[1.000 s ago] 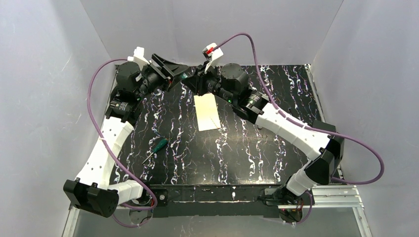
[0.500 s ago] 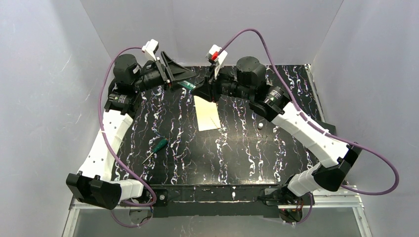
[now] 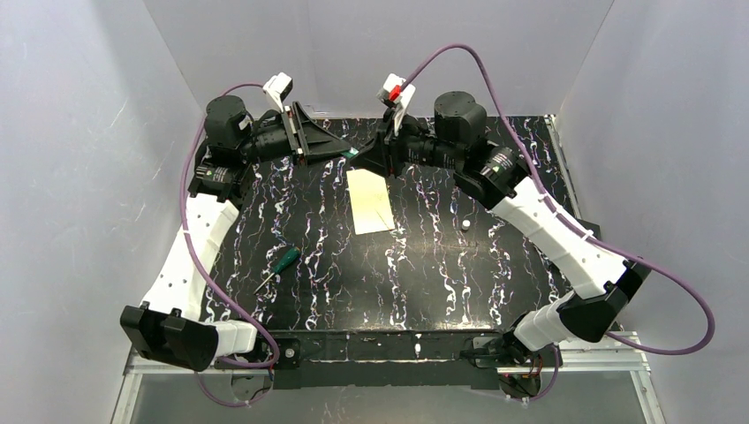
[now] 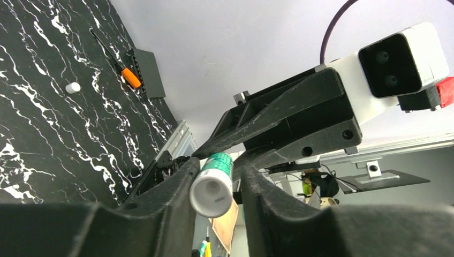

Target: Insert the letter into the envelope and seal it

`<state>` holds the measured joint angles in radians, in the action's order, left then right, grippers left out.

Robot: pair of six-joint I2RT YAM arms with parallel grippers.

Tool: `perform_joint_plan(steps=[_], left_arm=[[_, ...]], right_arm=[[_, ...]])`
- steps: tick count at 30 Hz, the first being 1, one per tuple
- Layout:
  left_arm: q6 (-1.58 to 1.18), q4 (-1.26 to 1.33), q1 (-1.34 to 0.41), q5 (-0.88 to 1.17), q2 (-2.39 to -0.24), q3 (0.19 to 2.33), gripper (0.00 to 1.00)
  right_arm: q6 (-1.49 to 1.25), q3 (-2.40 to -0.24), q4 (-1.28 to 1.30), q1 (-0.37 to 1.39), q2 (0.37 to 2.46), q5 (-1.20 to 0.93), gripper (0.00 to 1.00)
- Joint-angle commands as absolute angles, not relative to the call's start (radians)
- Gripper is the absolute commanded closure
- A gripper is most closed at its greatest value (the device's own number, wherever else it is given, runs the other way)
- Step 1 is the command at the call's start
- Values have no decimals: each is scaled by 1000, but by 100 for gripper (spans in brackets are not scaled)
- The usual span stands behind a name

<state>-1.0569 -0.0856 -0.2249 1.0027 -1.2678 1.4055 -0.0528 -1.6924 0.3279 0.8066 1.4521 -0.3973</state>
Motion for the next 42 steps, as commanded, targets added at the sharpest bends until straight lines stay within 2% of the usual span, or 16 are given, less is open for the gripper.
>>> perform_joint_plan(steps=[1,2,6,8,9,12,15,16,18,19,21,26,28,34,37,42], left_arm=[[-1039,-82,-219,1065,-1261,1426,75],[-1048,-74,-219,1066,-1267,1425,77],[-1090,-24,-219,1076,-1291,1432,66],[-1095,-7,-219,1078,-1298,1433,65],[-1096,-6,-220,1081,-1299,1434,71],[-1103,17,-219,1087,-1300,1414,100],[-1100,43,-219,1091,-1289,1379,100],[-1078,23,-219,1081,-1285,1378,100],[-983,-75,-218,1038,-1279,1392,100],[-923,-129,-219,1005,-1274,1401,100],[-798,-254,-215,874,-1259,1410,100],[-646,-423,-209,310,-1164,1246,100],[-646,-393,-208,204,-1123,1133,100],[-640,-307,-205,262,-1082,1016,100],[-635,-310,-206,279,-1094,1018,100],[-637,-312,-206,302,-1105,1017,100]], right_arm=[[-50,-1727,339,776,1443,-449,99],[-52,-1727,340,772,1443,-468,99],[-51,-1736,362,755,1455,-526,99],[-53,-1742,370,747,1462,-549,99],[-55,-1743,371,744,1465,-552,99],[-61,-1734,356,740,1463,-531,99],[-78,-1737,342,736,1468,-515,96],[-90,-1738,342,736,1472,-500,84],[-119,-1726,344,734,1463,-422,32],[-136,-1709,344,733,1451,-361,15],[-181,-1657,344,710,1414,-271,5],[-331,-1356,393,543,1317,-162,4],[-389,-1237,450,487,1306,-44,7],[-512,-1191,708,413,1415,353,9],[-532,-1207,758,378,1503,368,10],[-524,-1186,712,313,1601,313,28]])
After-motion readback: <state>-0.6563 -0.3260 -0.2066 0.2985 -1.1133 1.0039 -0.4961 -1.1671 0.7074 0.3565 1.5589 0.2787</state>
